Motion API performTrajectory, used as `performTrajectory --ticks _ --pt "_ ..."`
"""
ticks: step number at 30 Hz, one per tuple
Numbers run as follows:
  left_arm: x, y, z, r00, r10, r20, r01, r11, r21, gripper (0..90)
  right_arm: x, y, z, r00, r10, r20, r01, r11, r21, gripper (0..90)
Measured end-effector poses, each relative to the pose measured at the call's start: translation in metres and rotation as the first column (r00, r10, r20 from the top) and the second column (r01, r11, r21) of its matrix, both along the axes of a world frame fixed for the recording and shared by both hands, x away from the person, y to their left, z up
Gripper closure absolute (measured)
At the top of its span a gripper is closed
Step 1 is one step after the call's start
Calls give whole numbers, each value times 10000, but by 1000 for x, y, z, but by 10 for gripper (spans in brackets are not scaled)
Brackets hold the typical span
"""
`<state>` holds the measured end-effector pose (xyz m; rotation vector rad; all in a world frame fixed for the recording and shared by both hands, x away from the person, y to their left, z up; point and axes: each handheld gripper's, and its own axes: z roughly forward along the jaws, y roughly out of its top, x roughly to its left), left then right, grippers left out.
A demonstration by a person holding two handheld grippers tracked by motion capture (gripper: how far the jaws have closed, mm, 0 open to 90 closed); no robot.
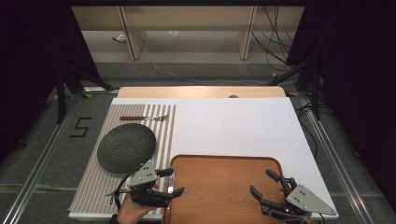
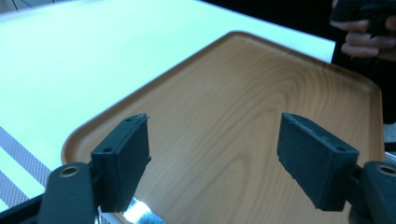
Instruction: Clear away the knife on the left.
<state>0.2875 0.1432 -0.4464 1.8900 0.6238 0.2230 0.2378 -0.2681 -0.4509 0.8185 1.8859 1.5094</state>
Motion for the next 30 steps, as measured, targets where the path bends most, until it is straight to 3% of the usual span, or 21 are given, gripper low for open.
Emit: performTrajectory --ticks 6,21,30 --pt "-5 5 4 9992 -31 411 54 9984 -567 212 0 0 0 10000 11 -33 -11 10000 -10 269" --pt "-18 17 7 9912 162 1312 7 9918 -1278 170 0 1 0 10000 67 -48 -67 10000 -20 268" --pt "-23 22 4 9895 336 1405 -122 9885 -1505 170 0 1 0 10000 57 -48 -57 10000 8 266"
